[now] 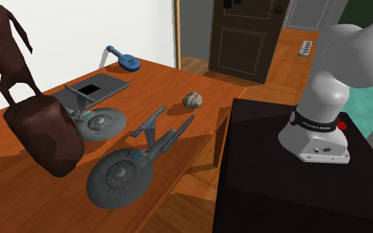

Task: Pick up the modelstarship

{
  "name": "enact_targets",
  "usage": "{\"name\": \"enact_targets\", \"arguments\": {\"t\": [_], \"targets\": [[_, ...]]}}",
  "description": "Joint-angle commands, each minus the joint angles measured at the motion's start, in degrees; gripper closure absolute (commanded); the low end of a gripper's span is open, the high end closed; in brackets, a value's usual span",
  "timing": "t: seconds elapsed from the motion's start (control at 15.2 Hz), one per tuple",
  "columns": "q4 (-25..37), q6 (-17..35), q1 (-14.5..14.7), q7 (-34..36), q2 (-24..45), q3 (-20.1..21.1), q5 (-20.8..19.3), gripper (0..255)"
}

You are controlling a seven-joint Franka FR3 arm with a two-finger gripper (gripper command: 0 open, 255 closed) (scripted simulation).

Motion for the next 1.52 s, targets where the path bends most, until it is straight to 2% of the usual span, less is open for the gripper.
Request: {"name": "enact_targets", "arguments": {"t": [0.0, 0.73, 1.45], "targets": [[0.0, 0.0, 0.0, 0.0, 0.0, 0.0, 0.0, 0], [5.37, 7.89, 3.62, 0.2, 25.49, 1.58, 4.61, 0], [17.07, 10.58, 6.4, -0.65, 51.93, 3.85, 9.23, 0]]}}
